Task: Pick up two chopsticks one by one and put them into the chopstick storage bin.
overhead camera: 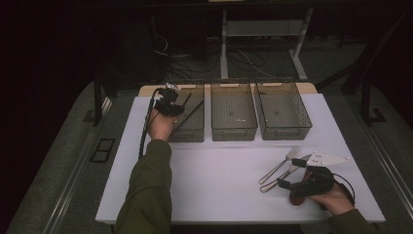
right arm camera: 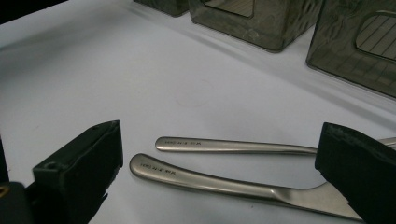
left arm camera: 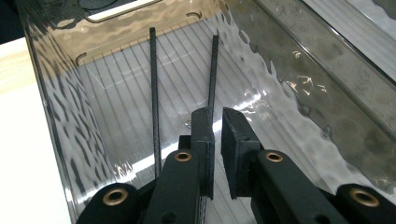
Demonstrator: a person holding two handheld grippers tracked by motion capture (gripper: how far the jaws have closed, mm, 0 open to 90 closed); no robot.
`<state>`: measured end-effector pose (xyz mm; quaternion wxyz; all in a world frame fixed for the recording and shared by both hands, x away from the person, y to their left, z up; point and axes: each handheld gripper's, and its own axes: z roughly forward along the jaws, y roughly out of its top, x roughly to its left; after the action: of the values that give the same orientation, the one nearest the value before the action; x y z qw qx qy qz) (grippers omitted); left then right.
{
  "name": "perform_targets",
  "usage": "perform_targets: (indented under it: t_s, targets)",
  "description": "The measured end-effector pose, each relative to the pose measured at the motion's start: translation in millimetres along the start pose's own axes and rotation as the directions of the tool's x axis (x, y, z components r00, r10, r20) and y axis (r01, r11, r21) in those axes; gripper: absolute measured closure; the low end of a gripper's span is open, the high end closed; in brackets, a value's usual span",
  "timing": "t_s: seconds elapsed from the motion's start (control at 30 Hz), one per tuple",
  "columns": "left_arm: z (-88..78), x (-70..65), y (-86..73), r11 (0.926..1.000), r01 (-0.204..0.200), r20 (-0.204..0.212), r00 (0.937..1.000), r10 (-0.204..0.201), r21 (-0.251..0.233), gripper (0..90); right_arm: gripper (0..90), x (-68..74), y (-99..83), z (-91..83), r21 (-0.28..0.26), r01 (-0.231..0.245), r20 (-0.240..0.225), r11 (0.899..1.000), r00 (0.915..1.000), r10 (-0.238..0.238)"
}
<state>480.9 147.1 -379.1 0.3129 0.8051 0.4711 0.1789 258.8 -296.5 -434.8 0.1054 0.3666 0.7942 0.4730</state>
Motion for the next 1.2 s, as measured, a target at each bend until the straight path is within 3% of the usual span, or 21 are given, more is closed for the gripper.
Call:
perform_targets:
  t_s: [0.2, 0.37, 0.47, 0.6, 0.73, 0.97, 1.2]
  targets:
    - [-11.1, -0.2, 1.1, 0.9992, -0.022, 0.041, 0.9989, 0.023, -0.034, 76.7, 1.2, -0.1, 0.0, -0.1, -0.002, -0.001, 0.001, 1.0, 1.0, 0.001]
    - [-27.0, -4.6, -0.6, 0.9947, -0.039, 0.132, 0.99, 0.051, -0.095, 69.2, 1.2, -0.7, 0.2, 0.3, -0.002, -0.003, 0.001, 1.0, 1.0, 0.003]
    - [-35.5, -8.7, -3.3, 0.9892, -0.05, 0.196, 0.9776, 0.076, -0.137, 64.1, 1.2, -1.5, 0.5, 0.7, -0.004, -0.009, 0.001, 1.0, 1.0, 0.009]
    - [-45.2, -18.4, -9.2, 0.9807, -0.07, 0.248, 0.9619, 0.115, -0.182, 57.7, 1.2, -1.4, 0.8, 0.1, -0.004, -0.014, 0.004, 1.0, 0.9999, 0.014]
    - [-54.4, -31.5, -18.7, 0.9705, -0.1, 0.294, 0.9417, 0.163, -0.22, 52.7, 1.2, -0.6, 0.4, -0.1, -0.003, -0.01, 0.006, 1.0, 0.9999, 0.01]
    - [-71.1, -54.6, -36.3, 0.9504, -0.139, 0.345, 0.9089, 0.234, -0.278, 47.1, 1.2, 0.0, 0.6, -0.1, -0.005, -0.005, 0.003, 1.0, 1.0, 0.005]
    - [-80.7, -69.2, -54.3, 0.9385, -0.152, 0.375, 0.8878, 0.267, -0.31, 41.9, 1.2, 0.0, 0.8, 0.1, -0.002, -0.007, 0.004, 1.0, 1.0, 0.007]
